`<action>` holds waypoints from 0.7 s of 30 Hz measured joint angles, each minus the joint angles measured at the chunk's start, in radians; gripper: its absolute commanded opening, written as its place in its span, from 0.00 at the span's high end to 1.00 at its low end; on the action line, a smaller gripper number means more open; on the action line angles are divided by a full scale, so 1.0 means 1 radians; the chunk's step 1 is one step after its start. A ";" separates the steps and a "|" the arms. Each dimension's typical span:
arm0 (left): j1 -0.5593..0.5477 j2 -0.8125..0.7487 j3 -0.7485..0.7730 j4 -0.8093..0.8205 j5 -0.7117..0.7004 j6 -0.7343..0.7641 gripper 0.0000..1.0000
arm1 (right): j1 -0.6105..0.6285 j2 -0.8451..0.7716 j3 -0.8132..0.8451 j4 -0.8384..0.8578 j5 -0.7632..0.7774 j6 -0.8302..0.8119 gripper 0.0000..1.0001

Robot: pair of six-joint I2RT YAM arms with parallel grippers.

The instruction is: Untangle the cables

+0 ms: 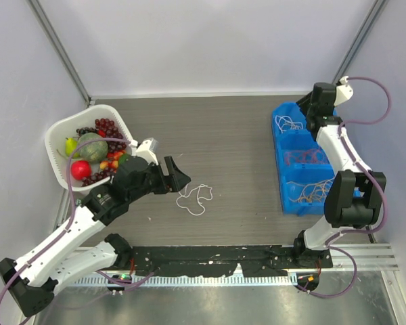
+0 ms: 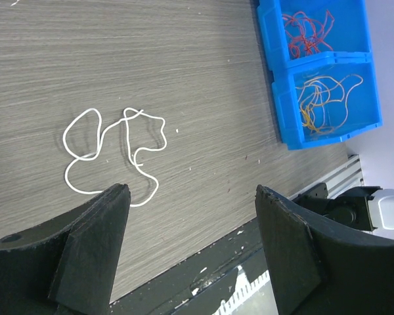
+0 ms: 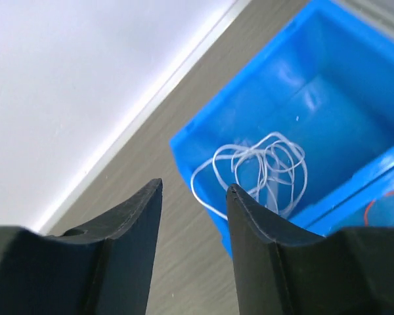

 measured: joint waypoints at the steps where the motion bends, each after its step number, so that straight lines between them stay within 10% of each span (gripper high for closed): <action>1: 0.000 -0.005 -0.006 0.000 0.000 0.000 0.19 | -0.009 0.022 0.049 -0.020 0.001 -0.008 0.49; 8: 0.000 -0.002 -0.061 0.003 -0.001 0.000 0.19 | 0.084 -0.040 -0.021 -0.070 -0.011 -0.081 0.50; 21: 0.000 0.253 -0.171 0.088 -0.037 0.005 0.38 | 0.588 -0.209 -0.488 0.063 -0.515 -0.183 0.55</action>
